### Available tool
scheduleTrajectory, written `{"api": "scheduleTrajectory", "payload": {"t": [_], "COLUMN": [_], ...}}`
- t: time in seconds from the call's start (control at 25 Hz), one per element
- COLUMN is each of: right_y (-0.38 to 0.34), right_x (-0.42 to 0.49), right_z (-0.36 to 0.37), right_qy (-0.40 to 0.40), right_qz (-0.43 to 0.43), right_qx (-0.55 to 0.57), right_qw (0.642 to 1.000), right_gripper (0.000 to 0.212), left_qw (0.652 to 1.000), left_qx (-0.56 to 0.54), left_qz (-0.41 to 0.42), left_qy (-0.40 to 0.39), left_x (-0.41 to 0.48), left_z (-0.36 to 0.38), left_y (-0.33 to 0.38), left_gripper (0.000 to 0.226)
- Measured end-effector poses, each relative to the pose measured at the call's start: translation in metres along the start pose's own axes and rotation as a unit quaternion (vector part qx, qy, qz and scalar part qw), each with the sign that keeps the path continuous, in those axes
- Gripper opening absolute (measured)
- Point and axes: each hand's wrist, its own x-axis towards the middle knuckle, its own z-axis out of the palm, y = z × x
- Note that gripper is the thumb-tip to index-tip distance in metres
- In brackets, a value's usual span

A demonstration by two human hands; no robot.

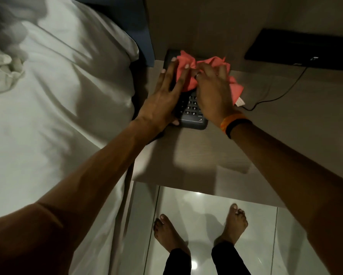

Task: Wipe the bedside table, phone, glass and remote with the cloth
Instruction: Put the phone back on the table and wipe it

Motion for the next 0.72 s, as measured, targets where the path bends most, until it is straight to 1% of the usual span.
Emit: {"api": "scheduleTrajectory", "payload": {"t": [0.04, 0.12, 0.2, 0.28, 0.36, 0.44, 0.48, 0.52, 0.56, 0.64, 0.72], "right_y": [-0.003, -0.009, -0.011, -0.006, -0.002, 0.000, 0.003, 0.007, 0.013, 0.026, 0.043], "right_x": [-0.014, -0.049, -0.079, -0.093, -0.103, -0.123, -0.137, -0.154, -0.172, -0.212, -0.247], "right_z": [0.001, 0.006, 0.009, 0.013, 0.014, 0.007, 0.000, -0.007, -0.014, -0.027, -0.027], "right_qy": [0.000, -0.016, -0.021, -0.009, 0.001, 0.016, 0.026, 0.038, 0.041, 0.032, 0.013], "right_qz": [-0.010, -0.022, -0.024, -0.028, -0.059, -0.099, -0.115, -0.122, -0.116, -0.064, -0.011], "right_qx": [0.002, 0.002, 0.004, 0.017, 0.023, 0.043, 0.045, 0.036, 0.022, 0.018, 0.019], "right_qw": [1.000, 1.000, 0.999, 0.999, 0.998, 0.994, 0.992, 0.991, 0.992, 0.997, 1.000], "right_gripper": [0.048, 0.047, 0.052, 0.051, 0.042, 0.028, 0.022, 0.020, 0.024, 0.032, 0.035], "left_qw": [1.000, 0.998, 0.994, 0.993, 0.989, 0.983, 0.982, 0.982, 0.982, 0.982, 0.985], "left_qx": [0.013, 0.058, 0.100, 0.111, 0.131, 0.121, 0.096, 0.068, 0.039, 0.012, 0.022], "left_qz": [0.013, 0.030, 0.032, 0.033, 0.056, 0.094, 0.102, 0.104, 0.104, 0.118, 0.117], "left_qy": [0.013, 0.023, 0.002, -0.008, 0.030, 0.098, 0.126, 0.143, 0.150, 0.149, 0.127], "left_x": [-0.004, -0.015, -0.027, -0.039, -0.055, -0.078, -0.093, -0.107, -0.120, -0.134, -0.140], "left_z": [0.002, 0.006, 0.015, 0.024, 0.036, 0.057, 0.065, 0.072, 0.076, 0.088, 0.112], "left_y": [0.001, 0.004, 0.010, 0.019, 0.025, 0.033, 0.044, 0.057, 0.073, 0.104, 0.125], "left_gripper": [0.125, 0.104, 0.089, 0.078, 0.072, 0.057, 0.053, 0.055, 0.057, 0.056, 0.060]}}
